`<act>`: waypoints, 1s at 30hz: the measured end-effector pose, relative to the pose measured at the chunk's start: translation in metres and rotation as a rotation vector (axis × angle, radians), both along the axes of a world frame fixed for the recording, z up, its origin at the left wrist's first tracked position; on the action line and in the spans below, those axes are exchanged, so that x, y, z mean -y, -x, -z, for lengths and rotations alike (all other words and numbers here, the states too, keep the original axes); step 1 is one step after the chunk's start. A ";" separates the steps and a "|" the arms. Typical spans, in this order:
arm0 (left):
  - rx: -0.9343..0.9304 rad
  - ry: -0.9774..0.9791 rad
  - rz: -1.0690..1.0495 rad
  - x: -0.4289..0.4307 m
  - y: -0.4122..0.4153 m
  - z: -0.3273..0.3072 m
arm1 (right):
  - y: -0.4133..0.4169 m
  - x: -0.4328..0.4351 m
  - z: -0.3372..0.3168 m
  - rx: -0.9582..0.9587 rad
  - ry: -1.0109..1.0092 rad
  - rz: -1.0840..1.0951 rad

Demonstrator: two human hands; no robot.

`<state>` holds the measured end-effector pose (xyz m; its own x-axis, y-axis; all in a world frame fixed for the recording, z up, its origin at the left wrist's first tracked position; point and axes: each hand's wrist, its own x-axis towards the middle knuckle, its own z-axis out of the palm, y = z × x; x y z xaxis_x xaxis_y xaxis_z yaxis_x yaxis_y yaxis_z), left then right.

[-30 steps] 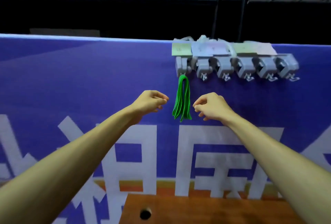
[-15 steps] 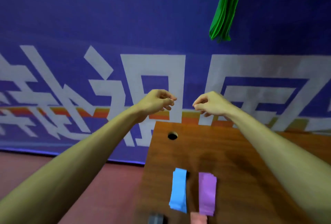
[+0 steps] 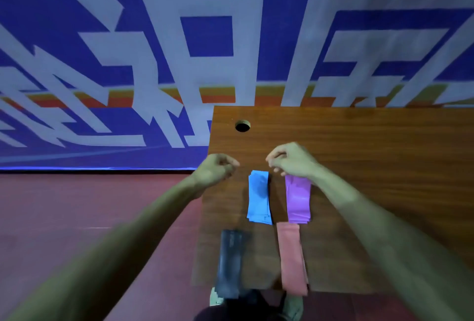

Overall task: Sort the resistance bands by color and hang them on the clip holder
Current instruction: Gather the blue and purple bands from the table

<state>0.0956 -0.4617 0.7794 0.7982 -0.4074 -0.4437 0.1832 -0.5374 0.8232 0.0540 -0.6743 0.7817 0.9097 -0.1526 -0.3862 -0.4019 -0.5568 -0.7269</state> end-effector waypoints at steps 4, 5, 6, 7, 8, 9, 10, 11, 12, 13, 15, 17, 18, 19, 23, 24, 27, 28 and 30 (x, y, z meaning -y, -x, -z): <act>-0.057 0.006 -0.013 -0.006 0.002 0.033 | 0.010 -0.011 0.032 -0.061 0.005 0.102; -0.074 0.005 -0.013 -0.006 0.001 0.041 | 0.012 -0.013 0.039 -0.070 0.003 0.132; -0.084 0.004 -0.014 -0.005 0.001 0.048 | 0.013 -0.014 0.045 -0.077 0.002 0.157; -0.090 0.001 -0.014 -0.002 0.000 0.055 | 0.013 -0.015 0.050 -0.082 0.004 0.173; -0.098 0.001 -0.011 0.001 0.000 0.062 | 0.013 -0.015 0.056 -0.085 0.008 0.188; -0.111 0.002 -0.009 0.004 -0.001 0.068 | 0.012 -0.015 0.061 -0.086 0.012 0.201; -0.122 0.003 -0.006 0.009 -0.001 0.074 | 0.011 -0.014 0.067 -0.086 0.018 0.213; -0.132 0.005 -0.006 0.013 -0.002 0.079 | 0.010 -0.013 0.071 -0.089 0.023 0.220; -0.131 0.005 -0.005 0.018 -0.003 0.085 | 0.009 -0.012 0.075 -0.098 0.022 0.229; -0.135 0.000 -0.006 0.024 -0.004 0.091 | 0.007 -0.009 0.081 -0.112 0.015 0.234; -0.142 -0.016 -0.018 0.031 -0.006 0.100 | 0.006 -0.009 0.091 -0.134 -0.015 0.239; -0.151 -0.042 -0.030 0.040 -0.009 0.110 | 0.005 -0.006 0.103 -0.160 -0.056 0.249; -0.149 -0.055 -0.035 0.044 -0.011 0.117 | 0.005 -0.004 0.110 -0.175 -0.078 0.250; -0.152 -0.063 -0.036 0.048 -0.012 0.121 | 0.005 -0.004 0.116 -0.188 -0.097 0.250; -0.145 -0.150 -0.038 0.064 -0.017 0.137 | 0.004 -0.001 0.132 -0.217 -0.136 0.239; -0.138 -0.193 -0.026 0.067 -0.018 0.142 | 0.003 -0.001 0.135 -0.221 -0.154 0.231; -0.108 -0.289 0.013 0.073 -0.018 0.151 | 0.003 -0.002 0.136 -0.216 -0.217 0.219; -0.097 -0.279 -0.012 0.074 -0.018 0.153 | 0.003 -0.002 0.137 -0.202 -0.229 0.224; -0.076 -0.233 -0.090 0.075 -0.020 0.153 | 0.004 -0.002 0.135 -0.169 -0.245 0.238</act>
